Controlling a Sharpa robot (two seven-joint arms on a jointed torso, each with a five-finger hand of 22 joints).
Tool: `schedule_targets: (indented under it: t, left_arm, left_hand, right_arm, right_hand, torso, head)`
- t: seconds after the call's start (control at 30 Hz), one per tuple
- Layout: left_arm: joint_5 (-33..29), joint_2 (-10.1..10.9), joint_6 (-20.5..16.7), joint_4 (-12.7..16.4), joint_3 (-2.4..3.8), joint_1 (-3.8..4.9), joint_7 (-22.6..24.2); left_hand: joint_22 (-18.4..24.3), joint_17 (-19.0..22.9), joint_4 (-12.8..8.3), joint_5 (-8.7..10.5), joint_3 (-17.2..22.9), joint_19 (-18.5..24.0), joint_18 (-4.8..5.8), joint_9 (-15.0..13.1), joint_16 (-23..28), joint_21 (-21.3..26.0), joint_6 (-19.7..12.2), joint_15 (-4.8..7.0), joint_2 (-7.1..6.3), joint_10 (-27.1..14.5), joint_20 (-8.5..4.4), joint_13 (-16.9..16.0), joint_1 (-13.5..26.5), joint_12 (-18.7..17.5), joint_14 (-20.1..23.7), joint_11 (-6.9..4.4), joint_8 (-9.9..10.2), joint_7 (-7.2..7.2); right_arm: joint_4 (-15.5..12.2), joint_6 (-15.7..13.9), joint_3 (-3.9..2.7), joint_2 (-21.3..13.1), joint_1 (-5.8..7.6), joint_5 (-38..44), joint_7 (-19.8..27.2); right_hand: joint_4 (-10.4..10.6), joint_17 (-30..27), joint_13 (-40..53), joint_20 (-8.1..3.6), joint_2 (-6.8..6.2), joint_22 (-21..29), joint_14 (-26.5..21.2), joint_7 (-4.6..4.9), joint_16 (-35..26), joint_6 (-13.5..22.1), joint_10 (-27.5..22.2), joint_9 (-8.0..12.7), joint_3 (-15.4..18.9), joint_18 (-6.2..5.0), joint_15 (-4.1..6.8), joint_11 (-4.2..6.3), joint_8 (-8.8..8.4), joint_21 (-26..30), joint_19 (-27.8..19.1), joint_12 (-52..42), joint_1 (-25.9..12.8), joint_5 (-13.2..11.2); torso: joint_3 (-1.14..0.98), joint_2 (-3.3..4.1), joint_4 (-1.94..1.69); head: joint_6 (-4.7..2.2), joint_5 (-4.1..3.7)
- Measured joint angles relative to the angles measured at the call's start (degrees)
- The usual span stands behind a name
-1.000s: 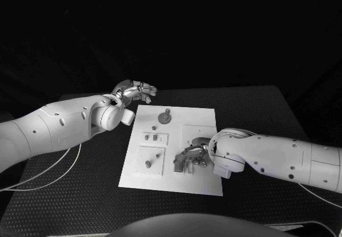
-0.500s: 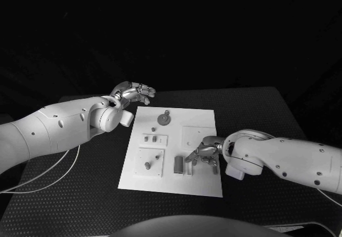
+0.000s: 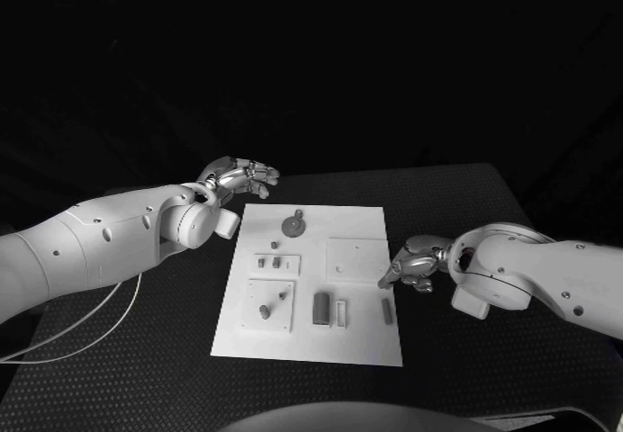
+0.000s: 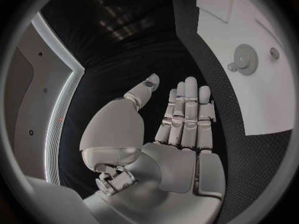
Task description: Assemble the parts on the task board
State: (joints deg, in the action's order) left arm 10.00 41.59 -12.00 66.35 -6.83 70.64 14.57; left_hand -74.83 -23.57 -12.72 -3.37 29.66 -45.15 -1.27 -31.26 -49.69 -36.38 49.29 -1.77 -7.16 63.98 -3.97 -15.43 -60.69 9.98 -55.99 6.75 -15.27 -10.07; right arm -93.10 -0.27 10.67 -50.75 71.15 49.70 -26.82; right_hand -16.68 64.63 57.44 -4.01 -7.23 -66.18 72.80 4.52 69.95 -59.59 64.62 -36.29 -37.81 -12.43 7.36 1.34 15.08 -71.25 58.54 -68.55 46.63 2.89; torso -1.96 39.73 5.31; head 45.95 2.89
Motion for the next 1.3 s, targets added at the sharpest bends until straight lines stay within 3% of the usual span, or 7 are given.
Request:
schedule_targets:
  t: [0.17, 0.33, 0.43, 0.7, 1.1, 1.23, 1.3]
  left_arm:
    - [0.0, 0.25, 0.04, 0.04, 0.0, 0.01, 0.02]
    - [0.01, 0.24, 0.06, 0.08, -0.01, 0.0, 0.02]
    - [0.01, 0.22, 0.06, 0.17, -0.01, 0.0, 0.02]
    - [0.01, 0.16, 0.12, 0.21, -0.02, -0.01, 0.02]
    - [0.01, -0.09, 0.27, 0.24, -0.03, -0.01, 0.01]
    - [0.01, -0.14, 0.31, 0.24, -0.02, -0.01, 0.0]
    - [0.01, -0.15, 0.32, 0.25, -0.02, -0.01, 0.0]
  left_hand:
    - [0.0, 0.0, 0.0, 0.0, 0.0, 0.0, 0.01, 0.0, 0.0, 0.0, 0.0, 0.0, 0.0, 0.0, 0.0, 0.0, 0.0, 0.0, 0.0, 0.0, 0.0, 0.0]
    - [0.01, 0.01, 0.0, 0.0, 0.0, 0.0, 0.02, 0.0, 0.0, 0.0, 0.0, 0.0, 0.0, 0.0, 0.0, -0.01, 0.0, 0.0, 0.0, 0.0, 0.0, 0.0]
    - [0.01, 0.01, 0.0, 0.0, 0.0, 0.0, 0.02, 0.0, 0.0, 0.0, 0.0, 0.0, 0.0, 0.0, 0.0, -0.01, 0.0, 0.0, 0.0, 0.0, 0.0, 0.0]
    - [-0.04, -0.05, 0.0, 0.0, 0.0, 0.0, 0.02, -0.01, 0.0, 0.0, 0.0, 0.0, 0.0, 0.0, 0.0, -0.01, 0.0, 0.0, 0.0, 0.0, 0.0, 0.0]
    - [-0.03, -0.04, 0.0, 0.0, 0.0, 0.01, -0.55, -0.01, 0.0, 0.0, 0.0, 0.0, 0.0, 0.0, 0.01, -0.01, 0.0, 0.0, 0.0, 0.0, 0.0, 0.0]
    - [-0.08, -0.04, 0.0, 0.0, 0.0, 0.01, -0.54, -0.01, 0.0, 0.0, 0.0, 0.0, 0.0, 0.0, 0.01, -0.01, 0.0, 0.0, 0.0, 0.0, 0.0, 0.0]
    - [-0.08, -0.04, 0.0, 0.0, 0.0, 0.01, -0.54, -0.01, 0.0, 0.0, 0.0, 0.0, 0.0, 0.0, 0.01, -0.01, 0.0, 0.0, 0.0, -0.01, 0.0, 0.0]
  right_arm:
    - [-0.71, 1.21, 1.09, -0.89, -0.01, 4.15, -1.64]
    - [-1.5, 1.64, 2.29, -0.98, -0.6, 8.66, -3.62]
    - [-1.48, 1.61, 2.38, -0.71, -1.03, 10.33, -4.62]
    - [-1.11, 1.61, 2.7, 0.54, -1.66, 13.19, -6.22]
    - [0.65, 1.45, 2.95, 4.17, -3.3, 16.04, -6.81]
    - [1.42, 1.46, 2.96, 5.08, -3.87, 16.96, -6.85]
    - [1.7, 1.48, 2.96, 5.35, -3.96, 17.46, -6.88]
  right_hand:
    - [0.41, -0.01, -0.08, 0.13, -0.02, 0.07, 0.01, 0.23, -0.17, -0.42, 0.52, -0.15, 0.41, 0.0, -0.02, 0.1, 0.0, -0.03, -0.12, 0.0, -0.02, 0.0]
    - [0.88, -0.08, -0.04, 0.22, -1.3, 0.31, 0.09, 0.18, -0.17, -0.87, 0.82, -0.15, 0.56, 0.0, -0.09, 0.41, 0.0, -0.18, -0.22, 0.01, -1.3, 0.0]
    - [0.88, -0.08, -0.02, 0.34, -1.33, 0.31, 0.21, 0.18, -0.17, -0.88, 0.82, -0.15, 0.56, 0.0, 0.01, 0.41, 0.0, -0.18, -0.1, 0.01, -1.33, 0.0]
    - [5.33, -0.22, 0.39, 0.41, -5.35, 0.87, 0.89, -0.29, -0.17, -1.77, 1.54, -0.14, -1.2, -0.02, 0.36, 0.71, 0.33, -0.18, 0.6, 0.02, -6.12, 0.0]
    - [5.96, -0.22, 0.45, 0.4, -5.88, 0.92, 0.96, -0.33, -0.17, -1.81, 1.54, -0.13, -1.2, -0.03, 0.34, 0.71, 0.33, -0.18, 0.62, 0.02, -6.65, 0.0]
    - [6.01, -0.22, 0.56, 0.41, -5.57, 0.93, 0.97, -0.37, -0.17, -1.85, 1.54, -0.54, -1.26, -0.03, 0.32, 0.71, 0.7, -0.49, 0.62, 0.06, -6.96, 0.0]
    - [5.78, -0.22, 0.69, 0.41, -4.64, 0.93, 1.09, -0.44, -0.17, -1.91, 1.74, -0.55, -1.02, -0.03, 0.27, 0.92, 0.9, -0.62, 0.62, 0.07, -6.99, 0.0]
  torso:
    - [-0.2, -0.02, 0.22]
    - [-0.17, -0.04, 0.21]
    - [-0.09, -0.05, 0.14]
    - [0.08, -0.04, -0.01]
    - [0.13, 0.01, -0.1]
    - [0.13, 0.01, -0.13]
    - [0.12, 0.01, -0.13]
  head:
    - [0.07, 0.14]
    - [0.03, -0.03]
    - [-0.05, -0.24]
    - [0.11, -0.39]
    - [0.61, -0.24]
    - [0.77, -0.07]
    - [0.88, 0.05]
